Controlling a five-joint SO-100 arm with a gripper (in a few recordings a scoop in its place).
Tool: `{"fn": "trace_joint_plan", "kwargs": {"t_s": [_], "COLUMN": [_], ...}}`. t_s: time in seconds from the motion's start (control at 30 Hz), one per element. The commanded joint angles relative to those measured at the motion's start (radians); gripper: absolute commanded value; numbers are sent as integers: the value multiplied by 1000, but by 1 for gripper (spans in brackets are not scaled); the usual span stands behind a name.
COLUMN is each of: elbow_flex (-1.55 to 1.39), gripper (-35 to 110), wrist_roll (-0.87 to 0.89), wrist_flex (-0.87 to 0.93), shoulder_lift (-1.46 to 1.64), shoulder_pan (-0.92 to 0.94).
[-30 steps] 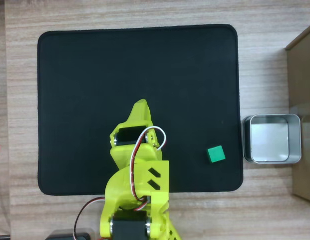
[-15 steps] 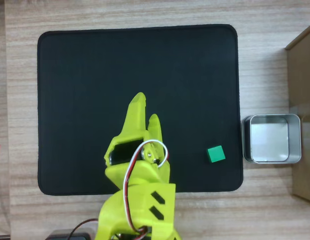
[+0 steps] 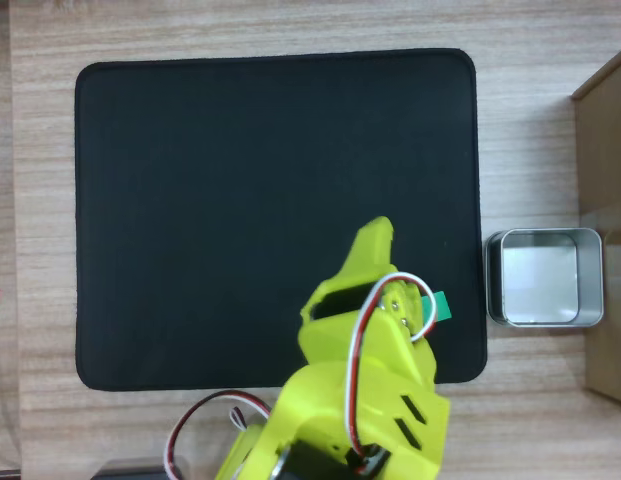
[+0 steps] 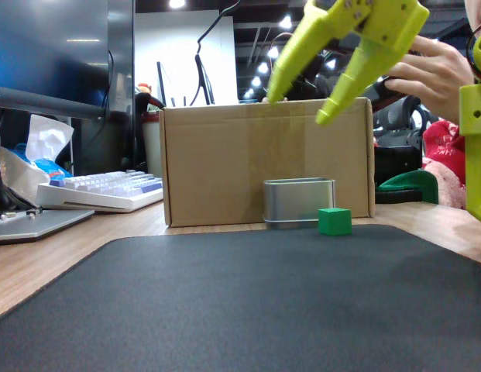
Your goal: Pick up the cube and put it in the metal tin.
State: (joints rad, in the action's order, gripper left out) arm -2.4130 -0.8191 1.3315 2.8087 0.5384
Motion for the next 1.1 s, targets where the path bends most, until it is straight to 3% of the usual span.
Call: {"fn": "trace_joint_plan", "kwargs": {"t_s": [0.0,0.07,0.37,0.97,1.07], "elbow_flex": [32,0,6,-11,-14], "gripper": [25,25,28,25,17], "wrist_roll": [-120,-219,-347,-448,-454], "wrist_flex": [31,17,-160,-305,-305], "shoulder_lift": [-58,-123,-453,-707,-707], "shoulder_pan": [75,146,279,311,308]}}
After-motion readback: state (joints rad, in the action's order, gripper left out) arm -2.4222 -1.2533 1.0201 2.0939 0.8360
